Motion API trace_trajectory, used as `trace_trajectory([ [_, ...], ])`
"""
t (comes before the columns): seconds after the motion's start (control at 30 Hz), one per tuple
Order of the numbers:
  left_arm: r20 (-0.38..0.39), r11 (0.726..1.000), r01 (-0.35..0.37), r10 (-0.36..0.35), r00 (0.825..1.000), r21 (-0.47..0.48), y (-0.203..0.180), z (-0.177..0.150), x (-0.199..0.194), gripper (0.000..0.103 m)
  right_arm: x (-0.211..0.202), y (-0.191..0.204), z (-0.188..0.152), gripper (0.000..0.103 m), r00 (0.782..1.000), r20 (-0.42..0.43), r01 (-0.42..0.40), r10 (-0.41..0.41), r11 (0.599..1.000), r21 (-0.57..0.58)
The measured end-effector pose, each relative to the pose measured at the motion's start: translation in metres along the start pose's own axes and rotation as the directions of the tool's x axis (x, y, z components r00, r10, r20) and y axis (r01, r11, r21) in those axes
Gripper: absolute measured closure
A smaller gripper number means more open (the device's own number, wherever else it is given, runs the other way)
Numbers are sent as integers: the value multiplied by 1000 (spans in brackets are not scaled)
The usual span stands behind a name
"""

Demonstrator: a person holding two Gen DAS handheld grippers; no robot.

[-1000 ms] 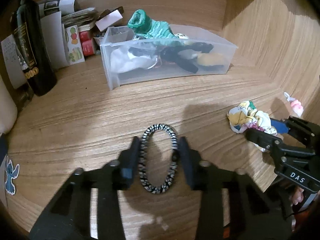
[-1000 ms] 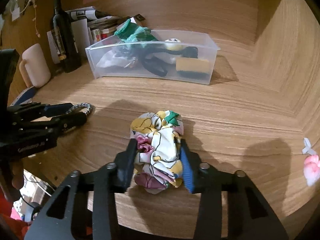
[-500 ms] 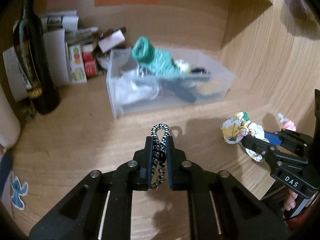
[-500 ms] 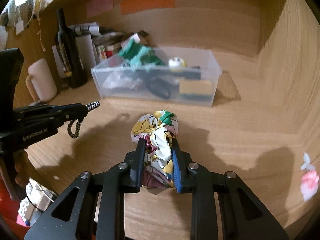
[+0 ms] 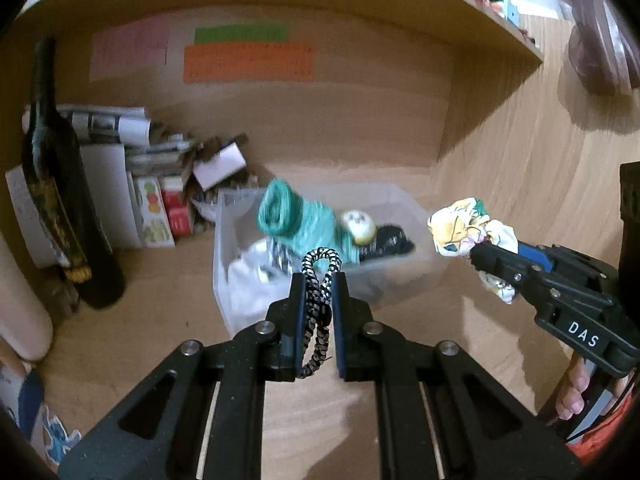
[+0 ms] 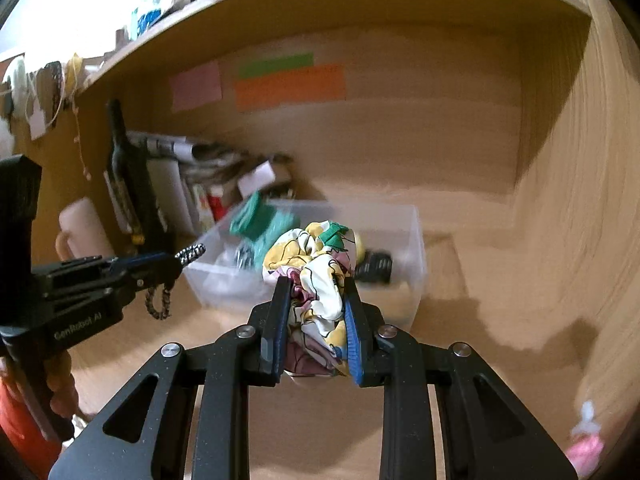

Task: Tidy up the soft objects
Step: 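Carry both items into the clear box and release them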

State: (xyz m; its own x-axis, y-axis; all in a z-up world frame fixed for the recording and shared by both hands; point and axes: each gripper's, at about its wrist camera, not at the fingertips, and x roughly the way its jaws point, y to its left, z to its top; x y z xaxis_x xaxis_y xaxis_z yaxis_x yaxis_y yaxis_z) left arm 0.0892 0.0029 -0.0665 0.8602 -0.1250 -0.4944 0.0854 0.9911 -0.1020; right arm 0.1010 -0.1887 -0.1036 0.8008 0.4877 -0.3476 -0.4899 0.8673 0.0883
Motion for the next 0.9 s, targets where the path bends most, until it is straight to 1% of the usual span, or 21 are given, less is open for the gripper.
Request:
trace_trajectory([
  [0.17,39,1000,-24,24,999,3,6,23,9,91,9,-6,19,81,999,32,2,-2,1000,-9],
  [0.3,22,1000,-26,26,999,-16,17,32,26,91,26,-8,29,81,999,35,6,-5,1000,-26],
  [0.43,-20,999,-32,31,999,-24,24,35,49,91,49,-11,33,81,1000,-1,-4,4,999,-31],
  [0.63,-91,998,-32,28,995,-48,31,29,83,91,88,-15,23,81,995,-95,-23,22,1000,-8],
  [0.73,-104,998,-31,25,994,-53,33,27,92,91,100,-15,19,79,991,-131,-23,22,1000,-7],
  [0.83,-120,998,-37,31,992,-47,33,25,99,91,107,-16,16,78,988,-153,-6,4,1000,-13],
  [0.87,-124,998,-40,34,992,-45,33,24,100,87,108,-17,16,74,988,-157,-2,0,1000,-13],
  [0.9,-128,998,-41,35,991,-45,34,24,102,83,109,-16,16,68,987,-161,1,-3,1000,-13],
])
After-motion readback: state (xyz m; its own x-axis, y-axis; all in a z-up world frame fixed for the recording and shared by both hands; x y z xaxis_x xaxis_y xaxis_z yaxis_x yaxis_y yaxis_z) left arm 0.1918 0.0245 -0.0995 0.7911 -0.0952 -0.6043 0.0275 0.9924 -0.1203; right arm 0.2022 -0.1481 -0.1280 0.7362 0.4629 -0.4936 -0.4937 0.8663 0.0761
